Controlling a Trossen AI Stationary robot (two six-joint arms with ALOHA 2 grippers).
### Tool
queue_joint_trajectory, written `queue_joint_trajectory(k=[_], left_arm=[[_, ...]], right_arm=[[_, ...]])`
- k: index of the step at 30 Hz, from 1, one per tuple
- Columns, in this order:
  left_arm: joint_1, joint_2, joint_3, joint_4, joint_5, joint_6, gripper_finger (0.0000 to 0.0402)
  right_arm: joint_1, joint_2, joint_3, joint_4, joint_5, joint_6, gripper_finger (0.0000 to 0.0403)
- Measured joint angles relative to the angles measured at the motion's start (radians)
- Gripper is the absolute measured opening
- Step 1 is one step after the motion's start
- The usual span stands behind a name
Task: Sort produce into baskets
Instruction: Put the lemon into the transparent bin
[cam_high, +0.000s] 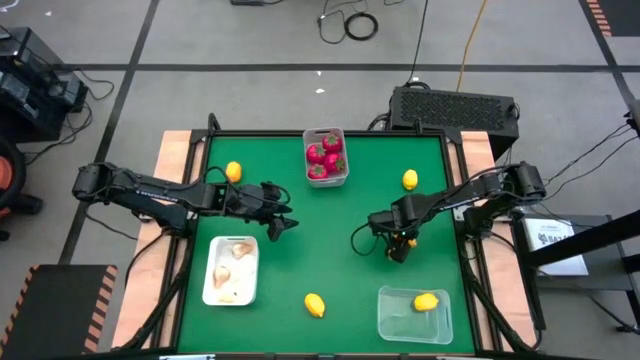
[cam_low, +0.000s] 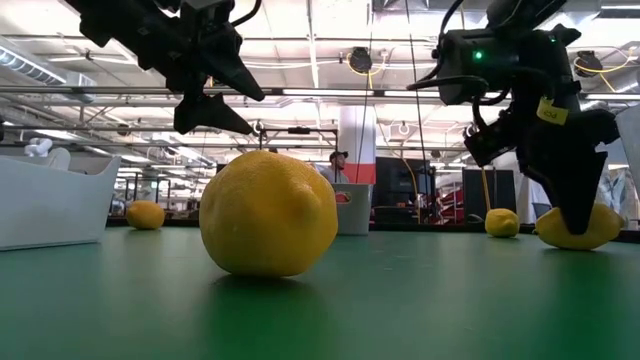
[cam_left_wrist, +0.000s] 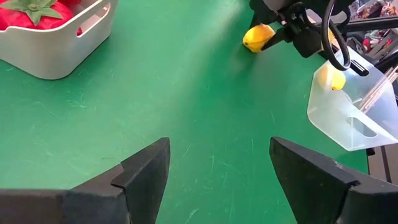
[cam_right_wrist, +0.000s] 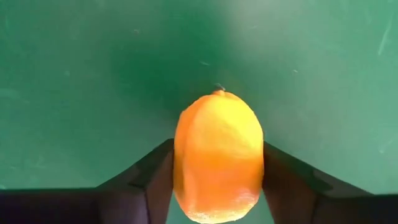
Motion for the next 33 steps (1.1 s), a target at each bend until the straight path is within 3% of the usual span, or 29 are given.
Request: queue_joint_trajectory(k=[5, 15, 21, 28, 33], left_arm=[[0.000, 0.000, 0.000, 0.000, 0.000, 0.001, 0.0283], [0.000, 0.000, 0.000, -0.001, 0.000, 0.009, 0.0283], [0.000, 0.000, 0.000, -0.023, 0.000, 0.018, 0.0283], [0.000, 0.000, 0.000, -0.041, 0.000, 0.041, 0.0283], [0.000, 0.000, 0.000, -0.022, 0.003, 0.148, 0.0283]], right_arm=[[0.001, 0.000, 0.051, -0.005, -0.058, 0.010, 0.0165], [0.076, 0.000, 0.355, -0.060, -0.109, 0.095, 0.0168], [0.226, 0.000, 0.495, -0.079, -0.130, 0.252, 0.0168], [0.457, 0.000, 0.500, -0.074, -0.142, 0.549, 0.0169], [0.590, 0.000, 0.500, -0.043, -0.142, 0.785, 0.0169]])
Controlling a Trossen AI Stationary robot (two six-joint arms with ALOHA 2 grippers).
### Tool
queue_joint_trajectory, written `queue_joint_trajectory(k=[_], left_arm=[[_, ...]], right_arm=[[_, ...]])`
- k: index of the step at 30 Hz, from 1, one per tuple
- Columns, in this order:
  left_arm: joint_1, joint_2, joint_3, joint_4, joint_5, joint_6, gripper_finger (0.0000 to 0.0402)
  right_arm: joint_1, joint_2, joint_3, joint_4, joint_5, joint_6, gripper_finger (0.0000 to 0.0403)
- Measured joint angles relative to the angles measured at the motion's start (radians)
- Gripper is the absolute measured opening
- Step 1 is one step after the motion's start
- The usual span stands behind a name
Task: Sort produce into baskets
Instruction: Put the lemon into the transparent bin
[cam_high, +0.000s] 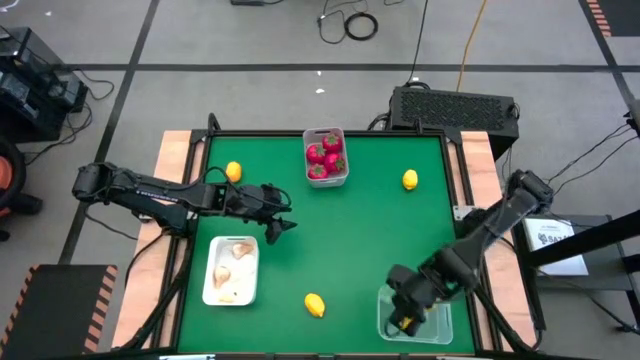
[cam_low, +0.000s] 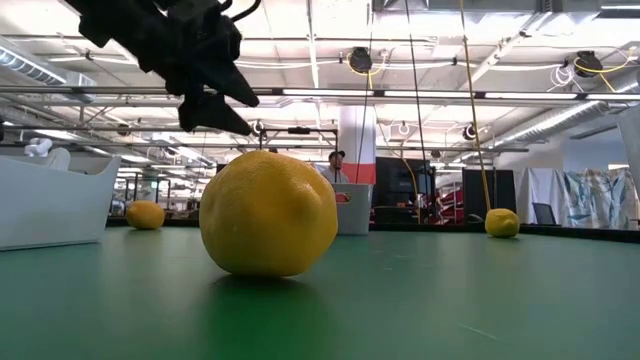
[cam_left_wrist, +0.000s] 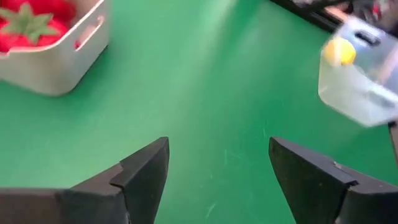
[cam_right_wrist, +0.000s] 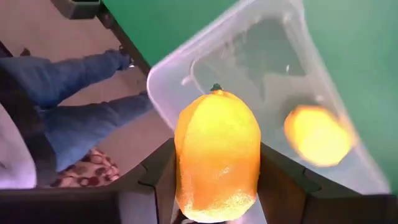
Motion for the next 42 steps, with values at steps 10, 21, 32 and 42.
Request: queue_joint_trajectory(k=[10, 21, 32, 42], left_arm=[[-0.079, 0.000, 0.000, 0.264, 0.150, 0.236, 0.0283], [-0.132, 0.000, 0.190, -0.185, -0.124, 0.199, 0.0283], [0.160, 0.001, 0.324, -0.837, -0.194, -0.068, 0.0283], [0.514, 0.007, 0.292, -1.024, -0.180, -0.141, 0.0283]], right_arm=[[0.086, 0.007, 0.000, 0.006, 0.047, 0.232, 0.0169], [0.084, 0.015, 0.000, -0.020, 0.059, 0.225, 0.0205], [0.084, 0.014, 0.000, -0.028, 0.066, 0.179, 0.0270], [0.084, 0.014, 0.000, -0.027, 0.147, 0.173, 0.0274]])
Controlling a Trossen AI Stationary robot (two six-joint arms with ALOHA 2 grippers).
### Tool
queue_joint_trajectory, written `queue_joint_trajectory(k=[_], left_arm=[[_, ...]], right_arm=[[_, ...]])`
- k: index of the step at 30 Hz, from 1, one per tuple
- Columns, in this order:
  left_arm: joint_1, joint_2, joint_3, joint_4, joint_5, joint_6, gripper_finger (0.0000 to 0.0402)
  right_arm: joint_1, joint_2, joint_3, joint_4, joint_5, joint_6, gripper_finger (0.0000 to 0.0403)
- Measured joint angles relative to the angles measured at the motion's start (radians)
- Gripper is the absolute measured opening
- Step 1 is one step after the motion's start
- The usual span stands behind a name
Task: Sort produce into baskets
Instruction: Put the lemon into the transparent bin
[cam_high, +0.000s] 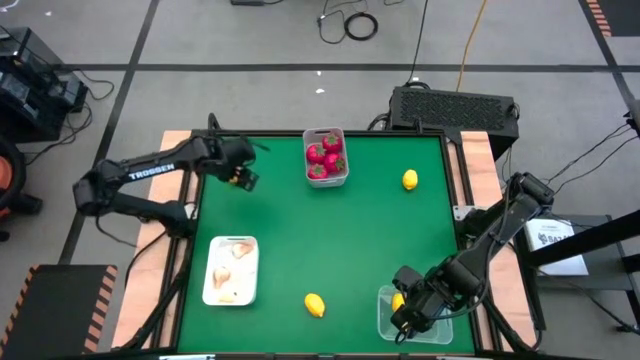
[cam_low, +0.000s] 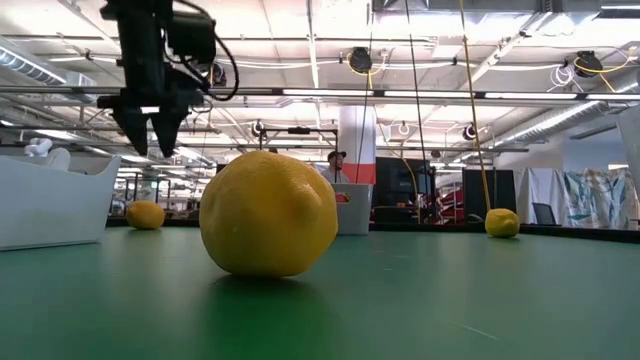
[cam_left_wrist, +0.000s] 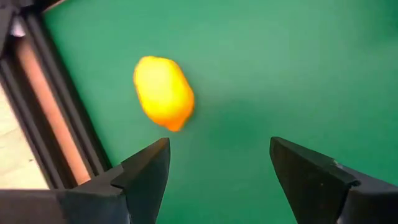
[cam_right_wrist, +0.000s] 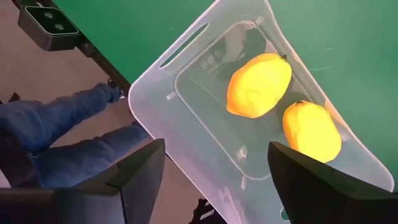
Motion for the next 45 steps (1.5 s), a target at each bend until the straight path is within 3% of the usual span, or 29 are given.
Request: queue_joint_trajectory(k=[8, 14, 25, 38, 45], left_arm=[[0.211, 0.000, -0.064, 0.104, 0.044, 0.050, 0.0283], [0.295, 0.000, -0.135, 0.190, 0.084, 0.021, 0.0283], [0.334, 0.018, -0.218, 0.334, 0.086, -0.007, 0.0283], [0.334, 0.210, -0.256, 0.474, 0.072, -0.031, 0.0283], [0.332, 0.245, -0.256, 0.501, 0.072, -0.022, 0.0283]], right_arm=[[0.001, 0.000, 0.000, 0.003, 0.017, -0.001, 0.0274], [0.001, 0.000, 0.000, 0.004, 0.052, -0.003, 0.0274], [0.001, 0.000, 0.000, 0.004, 0.098, -0.027, 0.0274], [0.000, -0.001, 0.000, 0.003, 0.098, -0.034, 0.0274], [0.001, -0.001, 0.000, 0.010, 0.098, -0.026, 0.0274]])
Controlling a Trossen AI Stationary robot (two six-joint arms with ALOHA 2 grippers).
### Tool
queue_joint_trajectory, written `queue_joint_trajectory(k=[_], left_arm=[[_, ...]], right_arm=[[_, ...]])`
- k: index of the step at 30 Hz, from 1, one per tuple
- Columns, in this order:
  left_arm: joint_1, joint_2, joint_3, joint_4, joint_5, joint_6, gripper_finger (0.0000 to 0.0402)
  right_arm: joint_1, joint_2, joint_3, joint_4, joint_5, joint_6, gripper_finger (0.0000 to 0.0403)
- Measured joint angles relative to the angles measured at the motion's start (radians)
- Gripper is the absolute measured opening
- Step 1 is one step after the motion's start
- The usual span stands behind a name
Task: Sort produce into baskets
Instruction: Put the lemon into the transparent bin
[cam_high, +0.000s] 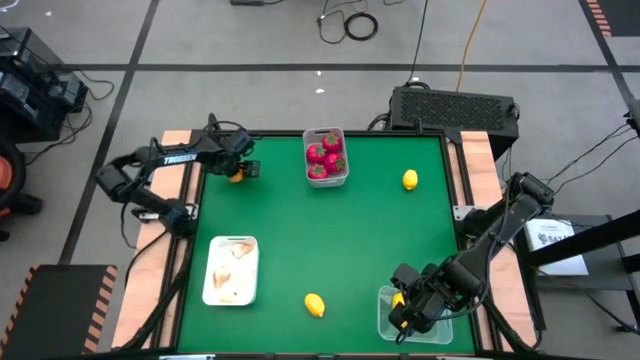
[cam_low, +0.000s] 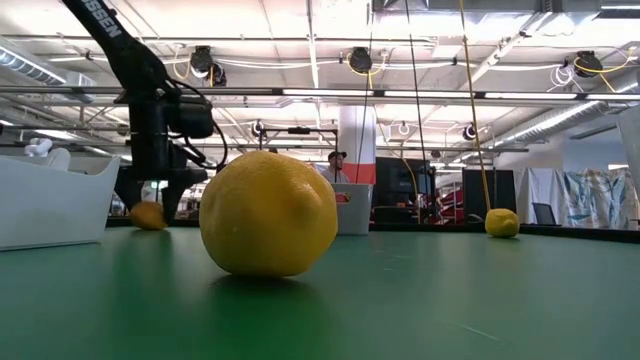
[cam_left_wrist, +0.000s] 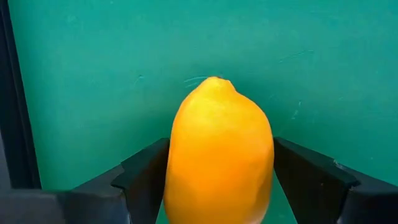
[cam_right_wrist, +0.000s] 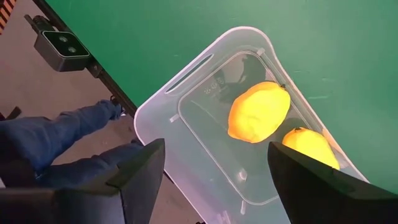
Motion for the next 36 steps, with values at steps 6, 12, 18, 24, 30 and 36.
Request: queue_joint_trajectory(k=[6, 12, 18, 24, 30, 36], left_arm=[[0.000, 0.000, 0.000, -0.007, 0.000, 0.016, 0.0270], [-0.001, 0.000, 0.000, -0.010, 0.001, 0.026, 0.0216], [-0.018, -0.004, 0.012, -0.008, 0.117, 0.047, 0.0223], [-0.124, -0.044, 0.056, 0.079, 0.346, 0.042, 0.0238], [-0.363, -0.080, 0.092, 0.338, 0.522, -0.060, 0.0240], [-0.674, -0.059, 0.119, 0.739, 0.470, -0.074, 0.0241]], right_arm=[[0.000, 0.000, 0.000, 0.000, 0.000, -0.005, 0.0274], [-0.010, 0.000, 0.000, -0.001, 0.001, -0.029, 0.0274], [-0.039, -0.019, 0.000, 0.026, -0.006, -0.066, 0.0274], [-0.060, -0.082, 0.000, 0.029, 0.052, -0.080, 0.0274], [-0.062, -0.154, 0.000, 0.025, 0.230, -0.109, 0.0274], [-0.068, -0.215, 0.000, 0.024, 0.453, -0.111, 0.0274]])
